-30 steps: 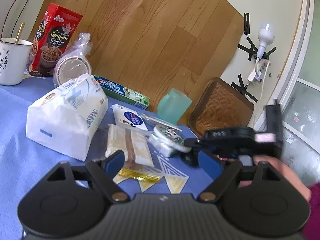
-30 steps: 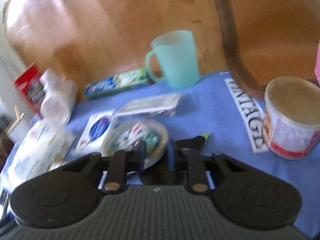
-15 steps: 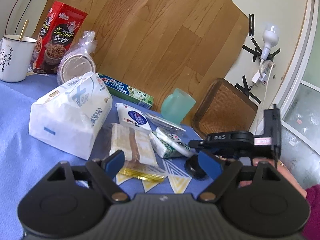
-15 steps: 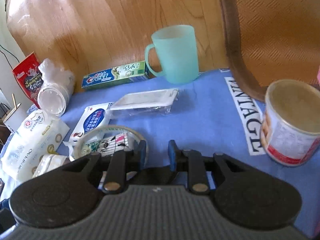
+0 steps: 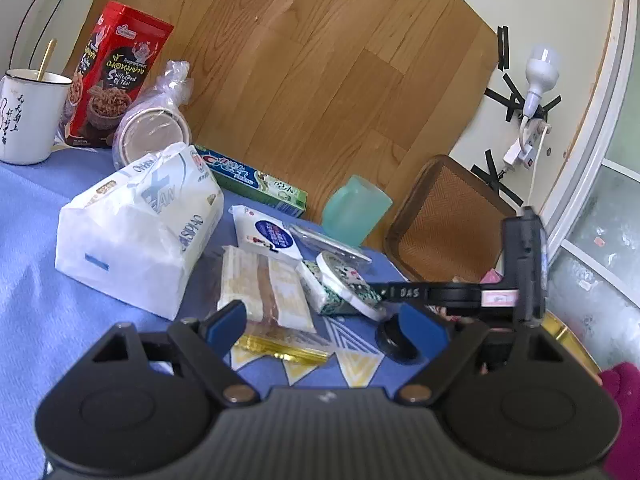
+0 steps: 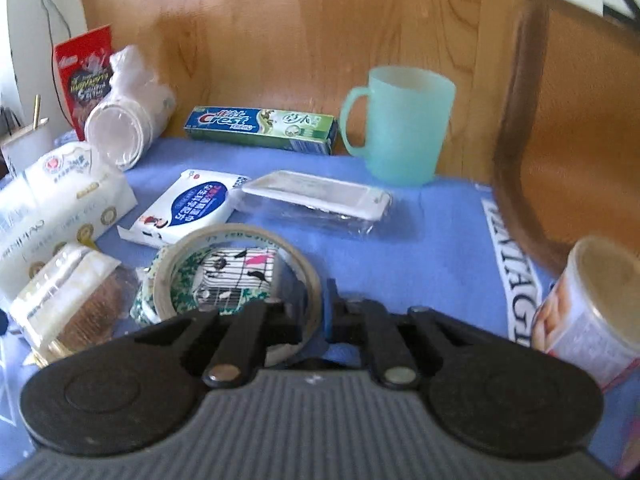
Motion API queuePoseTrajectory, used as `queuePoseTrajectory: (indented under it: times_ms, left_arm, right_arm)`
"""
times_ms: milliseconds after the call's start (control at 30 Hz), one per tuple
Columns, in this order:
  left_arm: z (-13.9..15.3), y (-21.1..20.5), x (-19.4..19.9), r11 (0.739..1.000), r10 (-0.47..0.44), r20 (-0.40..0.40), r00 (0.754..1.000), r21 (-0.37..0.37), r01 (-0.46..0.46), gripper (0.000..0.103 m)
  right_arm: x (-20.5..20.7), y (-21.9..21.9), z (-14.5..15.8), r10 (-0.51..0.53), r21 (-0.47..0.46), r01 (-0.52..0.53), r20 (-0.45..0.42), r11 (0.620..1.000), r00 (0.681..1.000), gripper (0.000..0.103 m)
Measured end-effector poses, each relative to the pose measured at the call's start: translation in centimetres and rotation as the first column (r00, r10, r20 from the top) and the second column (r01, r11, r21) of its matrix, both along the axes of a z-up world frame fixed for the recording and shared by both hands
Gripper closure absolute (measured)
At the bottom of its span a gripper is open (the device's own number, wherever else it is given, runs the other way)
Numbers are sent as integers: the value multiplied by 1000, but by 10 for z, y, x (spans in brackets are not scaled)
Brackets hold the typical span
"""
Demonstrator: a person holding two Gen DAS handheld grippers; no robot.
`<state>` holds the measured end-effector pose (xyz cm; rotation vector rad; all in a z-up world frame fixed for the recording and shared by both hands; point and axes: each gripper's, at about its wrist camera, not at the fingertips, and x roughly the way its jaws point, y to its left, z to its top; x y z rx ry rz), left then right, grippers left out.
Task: Organize soft objects
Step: 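Carry the tape roll into the pink tin and open the right tool, then grasp the black pouch with the right tool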
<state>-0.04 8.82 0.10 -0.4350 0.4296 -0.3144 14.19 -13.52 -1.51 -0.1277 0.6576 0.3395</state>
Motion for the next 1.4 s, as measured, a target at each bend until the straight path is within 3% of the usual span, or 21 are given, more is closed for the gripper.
queuePoseTrajectory:
  times_ms: [200,300,433,567,667,700,767,800,833,933,1067,1100,1133,1200,1233,1300,1400]
  left_arm:
    - [0,1,0,1000,0,5,1000,-4,0,16]
    - [1,-1,-1,1000,-13,17,1000,3,13,20]
    - [5,-19,0,991,-112,-1,994,73,112,27]
    - [12,-72,-6,947,-308,-52,950,80,312,28]
    - [12,-123,-7,892,-426,-115,897,113,438,38]
    - [9,-137,-6,876,-453,-140,880,114,469,44]
    - [4,-163,0,849,-482,-204,852,130,511,64]
    - [3,-174,4,839,-495,-224,840,129,529,78]
    - [4,-182,8,833,-509,-233,828,108,543,84]
    - [26,-211,16,817,-550,-205,810,69,572,84]
    - [60,-268,24,782,-596,-132,792,126,610,84]
    - [66,-283,26,779,-600,-116,792,141,611,81]
    - [70,-300,31,782,-594,-107,797,153,604,66]
    - [72,-329,37,784,-583,-99,807,196,590,51]
    - [71,-340,38,782,-575,-95,812,226,580,51]
    - [67,-344,37,782,-565,-110,818,245,573,51]
    - [62,-315,32,796,-564,-90,821,207,569,51]
  right_arm:
    - [-41,-27,41,-43,175,18,139,984,989,93]
    - [-84,-37,43,-35,150,9,172,989,984,92]
    - [-141,-57,14,-73,40,67,156,997,985,92]
    - [-180,-83,-9,-157,17,156,136,988,978,92]
    - [-197,-97,-7,-205,43,201,169,979,964,92]
    - [-201,-100,-5,-221,60,213,180,975,959,92]
    - [-209,-109,2,-247,91,232,215,968,945,92]
    - [-214,-115,4,-257,99,240,237,966,937,92]
    - [-220,-122,6,-269,104,250,263,963,927,92]
    - [-230,-136,15,-323,120,300,338,947,884,92]
    - [-233,-179,36,-437,197,390,420,900,795,92]
    - [-230,-191,41,-464,214,412,434,886,772,92]
    - [-228,-199,44,-488,229,432,445,873,751,92]
    - [-215,-223,47,-538,236,487,453,841,711,89]
    - [-208,-231,46,-560,223,519,447,825,698,78]
    - [-197,-249,40,-616,208,591,423,780,665,68]
    - [-207,-268,39,-663,293,597,392,747,638,68]
